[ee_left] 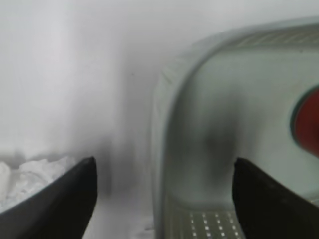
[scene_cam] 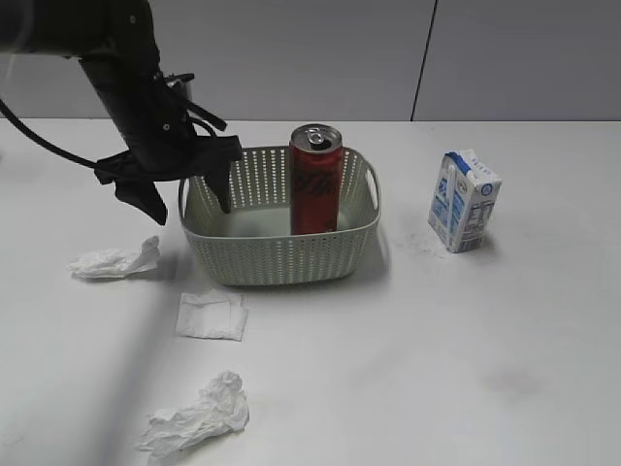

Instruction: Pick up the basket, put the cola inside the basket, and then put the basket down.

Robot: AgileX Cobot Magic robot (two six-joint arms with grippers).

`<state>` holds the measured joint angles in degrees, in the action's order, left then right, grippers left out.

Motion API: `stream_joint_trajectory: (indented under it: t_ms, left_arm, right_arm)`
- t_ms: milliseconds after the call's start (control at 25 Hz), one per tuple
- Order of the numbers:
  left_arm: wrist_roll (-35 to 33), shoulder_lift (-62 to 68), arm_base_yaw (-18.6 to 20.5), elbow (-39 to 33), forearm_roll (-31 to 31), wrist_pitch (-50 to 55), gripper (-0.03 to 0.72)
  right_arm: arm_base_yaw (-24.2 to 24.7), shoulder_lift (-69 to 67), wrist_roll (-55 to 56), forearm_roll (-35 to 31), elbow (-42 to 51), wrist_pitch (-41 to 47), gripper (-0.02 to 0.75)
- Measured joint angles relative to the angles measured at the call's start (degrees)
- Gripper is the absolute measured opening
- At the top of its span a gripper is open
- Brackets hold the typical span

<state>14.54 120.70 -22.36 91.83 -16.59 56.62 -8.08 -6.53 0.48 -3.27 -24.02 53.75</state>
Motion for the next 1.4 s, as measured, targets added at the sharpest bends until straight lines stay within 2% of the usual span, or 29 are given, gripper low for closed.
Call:
stream_joint_trajectory:
  t_ms: [120, 320, 440, 760, 920, 1160, 1400]
  left_arm:
    - [-0.8, 0.0, 1.0, 4.3, 2.1, 4.7, 0.683]
    - [-3.0, -0.9, 3.7, 11.8, 7.0, 11.3, 0.693]
    - [-5.5, -2.6, 6.2, 13.5, 8.9, 12.4, 0.693]
    - [-11.8, -9.7, 18.1, 13.4, 9.4, 13.0, 0.689]
    - [-16.2, -15.3, 21.7, 13.2, 9.4, 13.1, 0.666]
    - [-17.5, -24.8, 23.6, 9.7, 11.9, 13.1, 0.638]
    - [-19.0, -36.3, 23.6, -4.3, 13.1, 13.1, 0.627]
  right_arm:
    - [0.0, 4.2, -0.1, 0.0, 0.0, 0.0, 0.582]
    - [0.0, 6.7, 0.0, 0.1, 0.0, 0.2, 0.582]
    - [0.0, 6.7, 0.0, 0.2, 0.1, 0.2, 0.582]
    - [0.0, 6.7, 0.1, 0.2, 0.1, 0.3, 0.582]
    - [0.0, 6.7, 0.1, 0.2, 0.1, 0.3, 0.582]
    - [0.0, 6.7, 0.1, 0.2, 0.1, 0.3, 0.582]
    - [0.0, 6.7, 0.1, -0.6, 0.1, 0.3, 0.582]
